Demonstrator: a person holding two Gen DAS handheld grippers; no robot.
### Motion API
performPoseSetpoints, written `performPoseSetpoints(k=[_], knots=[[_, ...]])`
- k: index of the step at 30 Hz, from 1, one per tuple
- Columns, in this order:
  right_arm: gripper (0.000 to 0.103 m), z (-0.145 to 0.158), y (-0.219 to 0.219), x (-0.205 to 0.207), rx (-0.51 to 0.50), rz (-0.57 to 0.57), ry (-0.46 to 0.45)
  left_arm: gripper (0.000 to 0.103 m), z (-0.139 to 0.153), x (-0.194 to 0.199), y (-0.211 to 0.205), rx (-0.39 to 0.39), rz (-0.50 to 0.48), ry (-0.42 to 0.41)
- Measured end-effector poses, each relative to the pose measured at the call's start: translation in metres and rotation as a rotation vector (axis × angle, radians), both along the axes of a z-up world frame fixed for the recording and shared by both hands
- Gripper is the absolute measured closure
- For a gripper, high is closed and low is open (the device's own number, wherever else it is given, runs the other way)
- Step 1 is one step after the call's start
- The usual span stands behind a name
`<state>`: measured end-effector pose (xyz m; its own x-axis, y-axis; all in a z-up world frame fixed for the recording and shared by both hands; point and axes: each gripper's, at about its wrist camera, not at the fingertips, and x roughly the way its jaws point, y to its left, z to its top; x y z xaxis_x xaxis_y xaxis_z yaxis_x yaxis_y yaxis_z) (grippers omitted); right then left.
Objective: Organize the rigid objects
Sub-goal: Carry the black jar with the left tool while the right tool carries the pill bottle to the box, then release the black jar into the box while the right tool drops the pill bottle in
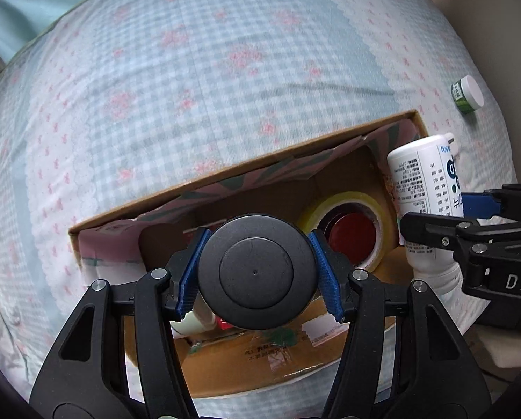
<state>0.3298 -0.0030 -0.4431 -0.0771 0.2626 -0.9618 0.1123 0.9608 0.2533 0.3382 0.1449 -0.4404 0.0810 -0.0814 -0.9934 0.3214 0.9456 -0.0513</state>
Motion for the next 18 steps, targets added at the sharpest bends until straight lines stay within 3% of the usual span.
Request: performPoseSetpoints(k=[6,16,18], knots=[[0.057,-0.019,0.001,0.004,0.001,0.021,0.059,0.049,-0.022,-0.01,-0.006,0.045,-0.029,0.059],[0.057,-0.019,0.004,0.014,-0.005,0.056,0.066,0.049,-0.01,-0.017,-0.01,0.06,-0.077,0.007],[0.057,-0.017,0.003,0.014,0.003,0.043,0.051,0.041,-0.004,-0.018,-0.011,0.049,-0.079,-0.003]])
